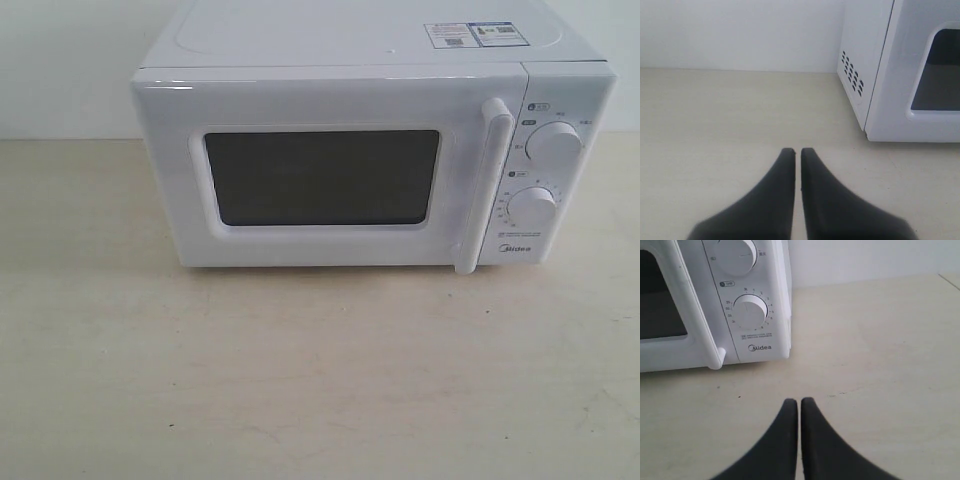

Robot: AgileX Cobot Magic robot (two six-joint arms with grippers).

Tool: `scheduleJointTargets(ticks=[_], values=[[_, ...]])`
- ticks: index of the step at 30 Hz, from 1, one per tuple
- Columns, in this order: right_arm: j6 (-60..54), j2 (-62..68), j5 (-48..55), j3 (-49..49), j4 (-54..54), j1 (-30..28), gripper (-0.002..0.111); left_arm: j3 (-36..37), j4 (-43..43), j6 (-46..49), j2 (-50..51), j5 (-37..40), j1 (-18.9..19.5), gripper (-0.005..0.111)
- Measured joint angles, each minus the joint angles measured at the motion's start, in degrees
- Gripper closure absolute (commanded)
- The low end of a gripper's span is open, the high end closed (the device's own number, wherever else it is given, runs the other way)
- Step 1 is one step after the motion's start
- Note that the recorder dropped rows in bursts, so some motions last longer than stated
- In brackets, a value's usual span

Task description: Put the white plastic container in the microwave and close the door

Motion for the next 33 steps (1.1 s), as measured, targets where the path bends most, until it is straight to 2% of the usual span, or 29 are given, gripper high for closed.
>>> scheduleJointTargets(ticks=[33], values=[[1.0,0.0,0.1,0.0,0.0,0.0,0.108,0.0,-0.1,0.0,0.0,0.0,0.0,0.102]])
